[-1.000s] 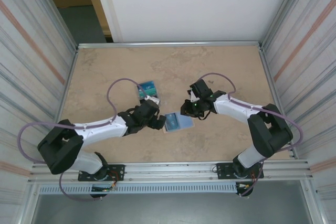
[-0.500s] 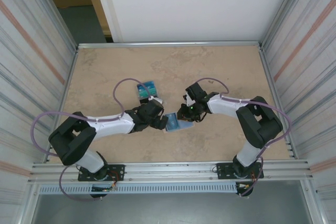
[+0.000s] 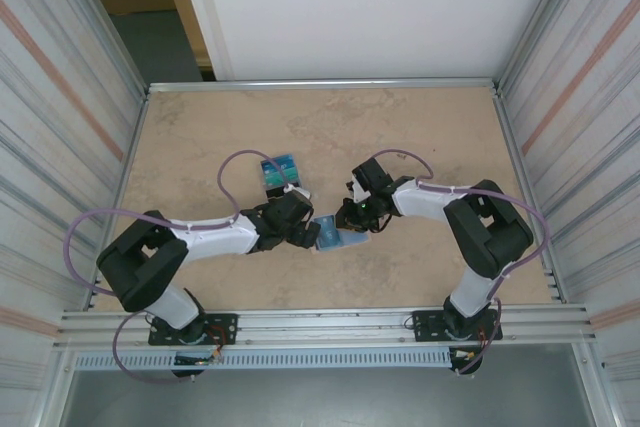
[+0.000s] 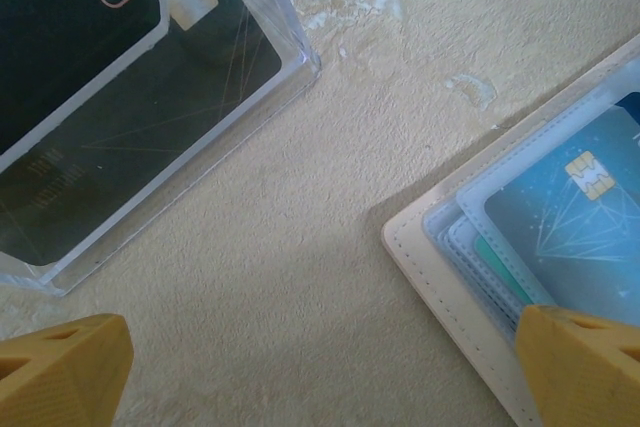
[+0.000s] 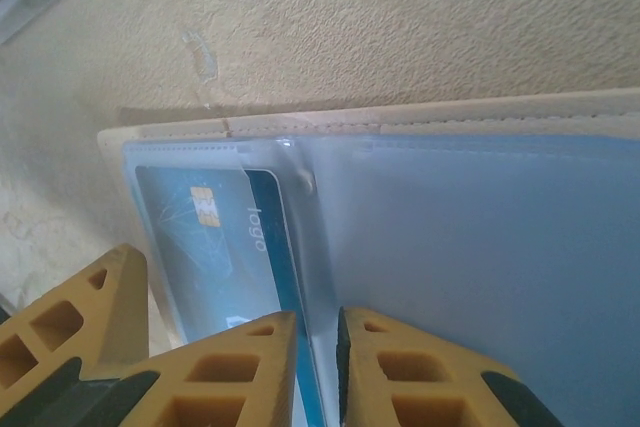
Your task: Take the credit cards out of the card holder
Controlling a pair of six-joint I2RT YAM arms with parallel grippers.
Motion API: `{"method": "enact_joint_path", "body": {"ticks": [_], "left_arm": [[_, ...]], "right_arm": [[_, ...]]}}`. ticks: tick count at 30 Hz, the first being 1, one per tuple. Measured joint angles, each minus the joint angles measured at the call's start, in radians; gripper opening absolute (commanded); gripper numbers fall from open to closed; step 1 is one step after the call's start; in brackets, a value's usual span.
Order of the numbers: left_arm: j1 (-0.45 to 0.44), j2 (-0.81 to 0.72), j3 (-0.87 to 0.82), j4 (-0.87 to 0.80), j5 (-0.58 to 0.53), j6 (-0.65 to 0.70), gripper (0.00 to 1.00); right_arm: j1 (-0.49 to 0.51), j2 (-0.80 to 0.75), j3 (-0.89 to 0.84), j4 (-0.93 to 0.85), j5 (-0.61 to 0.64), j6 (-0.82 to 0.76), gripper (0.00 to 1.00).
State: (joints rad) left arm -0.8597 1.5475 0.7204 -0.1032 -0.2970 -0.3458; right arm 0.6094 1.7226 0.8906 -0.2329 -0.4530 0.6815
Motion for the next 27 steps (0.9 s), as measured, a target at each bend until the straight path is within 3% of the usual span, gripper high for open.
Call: {"method": "enact_joint_path", "body": {"ticks": [14, 27], "left_arm": [[0.000, 0.035, 0.030, -0.036, -0.012, -0.003, 0.99], [-0.015, 0.037, 0.047, -0.085, -0.048, -0.003, 0.99]], "right_arm": [[0.000, 0.026, -0.006, 0.061, -0.050, 0.026, 0.15], [-0.028, 0.009, -0.116, 0.243, -0.161, 0.111, 0.12]]}}
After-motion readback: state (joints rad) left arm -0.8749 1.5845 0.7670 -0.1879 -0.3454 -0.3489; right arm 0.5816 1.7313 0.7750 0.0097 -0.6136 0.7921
